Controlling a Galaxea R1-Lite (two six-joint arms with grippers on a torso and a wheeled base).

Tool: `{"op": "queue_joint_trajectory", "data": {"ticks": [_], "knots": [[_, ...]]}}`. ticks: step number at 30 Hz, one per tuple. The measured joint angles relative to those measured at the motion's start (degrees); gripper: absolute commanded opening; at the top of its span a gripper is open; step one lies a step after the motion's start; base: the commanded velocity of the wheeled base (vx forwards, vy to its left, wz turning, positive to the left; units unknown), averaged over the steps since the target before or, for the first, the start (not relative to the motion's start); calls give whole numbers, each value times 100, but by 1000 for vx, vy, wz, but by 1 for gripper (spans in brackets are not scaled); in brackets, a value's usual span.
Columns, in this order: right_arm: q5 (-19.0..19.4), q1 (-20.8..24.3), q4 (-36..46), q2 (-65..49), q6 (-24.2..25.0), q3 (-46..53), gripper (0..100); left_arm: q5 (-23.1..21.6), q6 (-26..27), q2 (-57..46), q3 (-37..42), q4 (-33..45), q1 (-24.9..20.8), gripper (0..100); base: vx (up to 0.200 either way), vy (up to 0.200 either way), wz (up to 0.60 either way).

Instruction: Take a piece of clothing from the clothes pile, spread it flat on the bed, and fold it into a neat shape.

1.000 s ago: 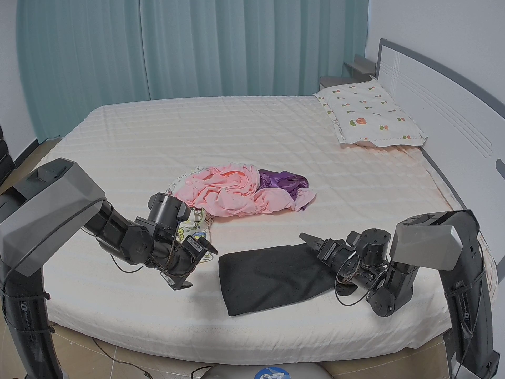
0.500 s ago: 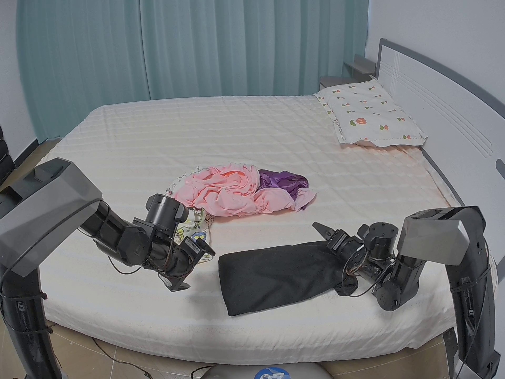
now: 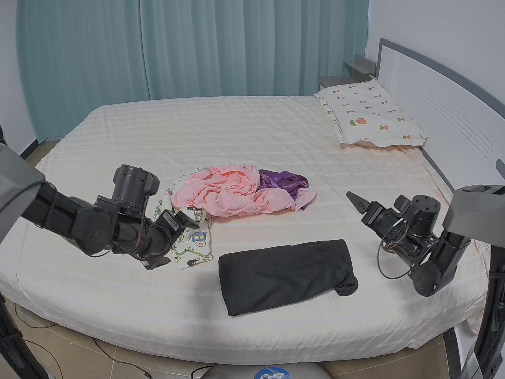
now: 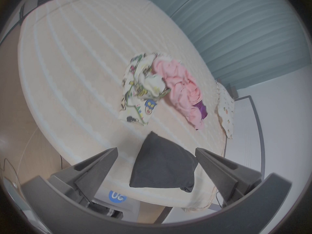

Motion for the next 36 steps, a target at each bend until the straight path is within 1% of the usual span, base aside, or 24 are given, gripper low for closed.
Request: {"op": "queue_joint_trajectory", "data": {"ticks": [8,14,18,22,25,27,32,36], "knots": [[17,-95,2,-1397,-550,1115,100,436,517,-1509,499,24,249,100,0,0,0],[22,-122,2,-2591,-1040,2110,100,820,1147,-2806,976,49,469,100,0,0,0],[22,-128,22,-3460,-1370,2732,100,1285,1691,-3706,1430,49,579,100,0,0,0],[4,-138,396,-4314,-1603,3142,100,1707,2182,-4445,1836,55,633,100,0,0,0],[-5,-161,1119,-5051,-1730,3285,100,1942,2442,-4971,2070,158,653,100,0,0,0],[-2,-172,1762,-5593,-1844,3346,100,2096,2617,-5326,2188,307,662,100,0,0,0],[1,-201,3479,-6933,-2052,3382,100,2402,3000,-6126,2363,742,679,100,0,0,0],[9,-221,5036,-8030,-2181,3277,100,2651,3312,-6712,2476,974,734,100,0,0,0]]}}
